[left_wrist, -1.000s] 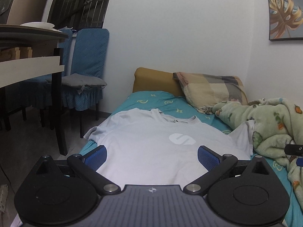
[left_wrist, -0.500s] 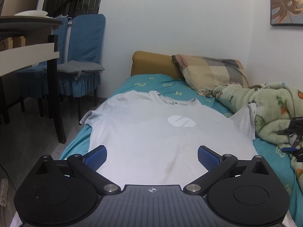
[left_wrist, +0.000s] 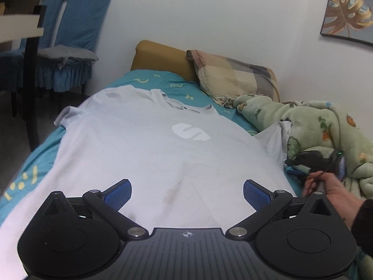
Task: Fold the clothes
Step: 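Move the right gripper to the shirt side edge beside the blanket, then grasp the shirt side with the right gripper and fold it over the body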
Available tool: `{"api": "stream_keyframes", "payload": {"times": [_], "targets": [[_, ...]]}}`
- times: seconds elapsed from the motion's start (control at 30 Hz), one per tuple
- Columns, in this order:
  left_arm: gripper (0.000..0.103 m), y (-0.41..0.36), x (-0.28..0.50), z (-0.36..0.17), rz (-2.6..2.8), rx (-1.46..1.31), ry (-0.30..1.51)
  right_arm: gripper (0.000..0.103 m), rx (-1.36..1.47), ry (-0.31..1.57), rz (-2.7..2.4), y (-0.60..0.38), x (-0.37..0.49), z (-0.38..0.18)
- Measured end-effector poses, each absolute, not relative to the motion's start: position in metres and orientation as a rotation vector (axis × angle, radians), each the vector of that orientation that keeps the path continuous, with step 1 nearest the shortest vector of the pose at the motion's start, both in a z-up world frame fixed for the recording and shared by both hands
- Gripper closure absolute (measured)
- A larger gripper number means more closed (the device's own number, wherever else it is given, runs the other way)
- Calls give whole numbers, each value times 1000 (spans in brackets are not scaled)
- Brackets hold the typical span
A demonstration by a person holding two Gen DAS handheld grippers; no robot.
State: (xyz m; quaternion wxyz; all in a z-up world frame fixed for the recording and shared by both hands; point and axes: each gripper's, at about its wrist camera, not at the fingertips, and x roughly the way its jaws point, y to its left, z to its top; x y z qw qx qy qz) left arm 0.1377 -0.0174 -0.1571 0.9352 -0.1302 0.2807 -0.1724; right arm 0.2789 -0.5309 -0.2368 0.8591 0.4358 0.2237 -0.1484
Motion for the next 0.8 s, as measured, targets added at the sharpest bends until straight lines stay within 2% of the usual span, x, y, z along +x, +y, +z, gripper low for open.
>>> {"api": "stream_keyframes", "payload": {"times": [0.07, 0.13, 0.43, 0.67, 0.77, 0.8], "targets": [[0, -13, 141, -160, -379, -328, 581, 81, 881, 454, -306, -526, 285, -241], [0, -8, 144, -162, -394, -379, 578, 98, 889, 430, -336, -527, 285, -245], [0, 1, 143, -156, -379, -433, 564, 98, 943, 271, -418, -544, 246, -217], [0, 4, 134, -144, -367, -429, 523, 97, 908, 281, -421, -553, 210, -196], [0, 3, 130, -141, -369, -418, 513, 92, 942, 343, -380, -554, 205, -195], [0, 2, 129, -140, -369, -413, 511, 77, 971, 366, -361, -556, 204, -196]]}}
